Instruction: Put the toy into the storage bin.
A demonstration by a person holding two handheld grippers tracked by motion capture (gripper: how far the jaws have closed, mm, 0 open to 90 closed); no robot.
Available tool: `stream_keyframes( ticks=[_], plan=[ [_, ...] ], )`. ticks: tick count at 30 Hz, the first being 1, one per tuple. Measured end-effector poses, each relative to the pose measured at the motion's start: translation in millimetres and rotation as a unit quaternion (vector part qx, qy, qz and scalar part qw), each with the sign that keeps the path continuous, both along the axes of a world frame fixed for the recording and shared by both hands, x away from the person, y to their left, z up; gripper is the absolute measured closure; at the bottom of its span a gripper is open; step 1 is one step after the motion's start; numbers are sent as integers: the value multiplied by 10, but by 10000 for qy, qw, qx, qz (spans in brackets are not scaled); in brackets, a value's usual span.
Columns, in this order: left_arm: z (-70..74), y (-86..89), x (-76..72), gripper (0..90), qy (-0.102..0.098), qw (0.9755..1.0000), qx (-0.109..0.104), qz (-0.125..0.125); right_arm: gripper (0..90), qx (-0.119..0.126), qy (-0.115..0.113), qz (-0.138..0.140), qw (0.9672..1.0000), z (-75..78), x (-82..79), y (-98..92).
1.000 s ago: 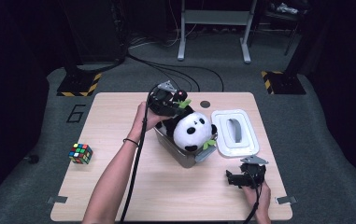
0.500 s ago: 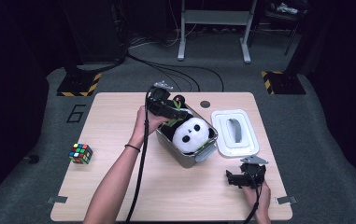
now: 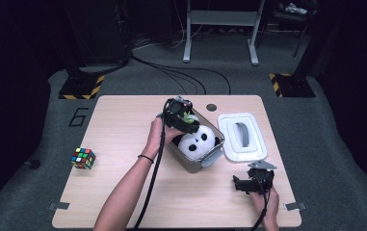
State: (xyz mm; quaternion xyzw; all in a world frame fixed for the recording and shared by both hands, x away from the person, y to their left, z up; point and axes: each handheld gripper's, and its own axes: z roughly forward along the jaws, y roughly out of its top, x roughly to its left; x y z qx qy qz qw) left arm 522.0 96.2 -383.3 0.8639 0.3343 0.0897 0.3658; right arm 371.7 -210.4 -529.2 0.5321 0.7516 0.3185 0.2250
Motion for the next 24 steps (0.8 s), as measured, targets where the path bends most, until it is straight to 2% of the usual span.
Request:
stream_keyframes(
  ticks=[3, 5, 7, 11, 13, 17, 21, 24],
  plan=[
    [-28, -6, 6, 147, 21, 10000, 30, -76, 0, 4, 3, -6, 10000, 0, -1, 1],
    [31, 41, 12, 148, -29, 9999, -98, -49, 0, 8, 8, -12, 10000, 1, -2, 2],
    [153, 133, 2, 148, -228, 9994, -262, 37, 0, 5, 4, -7, 10000, 0, -1, 1],
    [258, 262, 9, 151, -351, 9980, -480, 205, 0, 1, 3, -2, 10000, 0, 0, 0],
    [226, 294, 39, 156, -216, 9982, -523, 215, 0, 0, 0, -1, 10000, 0, 0, 0],
    [132, 258, 56, 239, -52, 9990, -424, 107, 0, 2, 3, -1, 10000, 0, 0, 0],
    [10, 172, 64, 297, 99, 9997, -209, 15, 0, 2, 1, -3, 10000, 0, 0, 0],
    [-37, 128, 65, 313, 119, 9997, -176, 132, 0, 2, 2, -3, 10000, 0, 0, 0]
  ],
)
